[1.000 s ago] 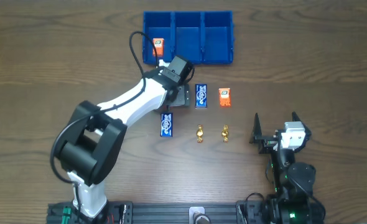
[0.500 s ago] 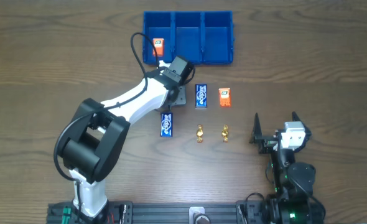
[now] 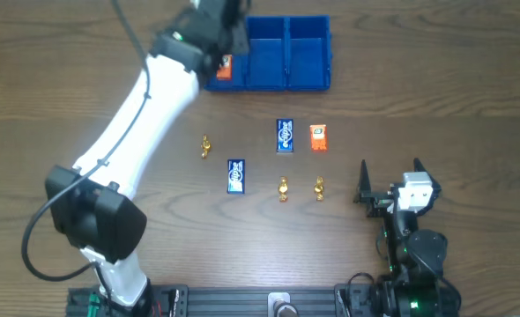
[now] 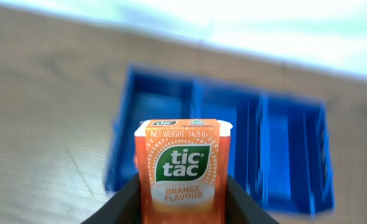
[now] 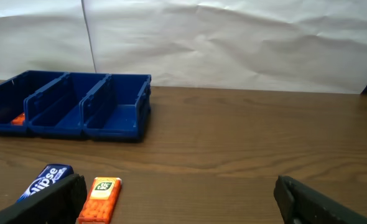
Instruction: Sort Candies Into Trays
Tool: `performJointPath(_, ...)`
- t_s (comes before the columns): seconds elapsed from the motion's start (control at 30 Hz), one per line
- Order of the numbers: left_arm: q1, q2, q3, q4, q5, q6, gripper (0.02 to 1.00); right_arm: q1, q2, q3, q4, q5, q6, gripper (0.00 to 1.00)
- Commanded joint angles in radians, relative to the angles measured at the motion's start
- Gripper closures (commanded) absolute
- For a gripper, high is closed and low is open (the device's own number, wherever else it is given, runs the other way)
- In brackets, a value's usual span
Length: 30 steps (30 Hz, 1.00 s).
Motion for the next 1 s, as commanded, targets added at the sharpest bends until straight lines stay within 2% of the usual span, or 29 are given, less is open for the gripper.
performJointPath(0.03,0.060,0.219,0.184,-0.072,0.063,0.097,0.711,0.006,-0.005,-0.004,-0.002,-0.005,-0.014,0.003)
performJointPath(0.1,0.068,0.292,0.242,-0.089,0.103,0.116,0.706,0.006,-0.005,-0.004,-0.002,-0.005,-0.014,0.003)
performJointPath(0.23,0.072,0.352,0.255,-0.099,0.115,0.126,0.711,0.006,-0.005,-0.004,-0.002,-0.005,-0.014,0.003)
performJointPath(0.33,0.074,0.368,0.255,-0.115,0.114,0.126,0.660,0.006,-0.005,-0.004,-0.003,-0.005,-0.014,0.003)
performJointPath(0.4,0.076,0.369,0.255,-0.126,0.113,0.125,0.535,0.006,-0.005,-0.004,-0.002,-0.005,-0.014,0.003)
performJointPath(0.5,0.076,0.346,0.255,-0.134,0.115,0.115,0.270,0.006,-0.005,-0.004,-0.002,-0.005,-0.014,0.003)
performJointPath(0.57,0.051,0.280,0.255,-0.134,0.114,0.087,0.174,0.006,-0.005,-0.004,-0.002,-0.005,-0.014,0.003)
performJointPath(0.77,-0.135,0.208,0.254,-0.157,0.068,-0.051,0.108,0.006,-0.005,-0.004,-0.002,-0.005,-0.014,0.003)
performJointPath(0.87,-0.269,0.267,0.254,-0.178,0.016,-0.170,0.110,0.006,-0.005,-0.004,-0.002,-0.005,-0.014,0.003)
performJointPath(1.0,-0.377,0.393,0.254,-0.177,0.023,-0.278,0.126,0.006,-0.005,-0.004,-0.002,-0.005,-0.014,0.003)
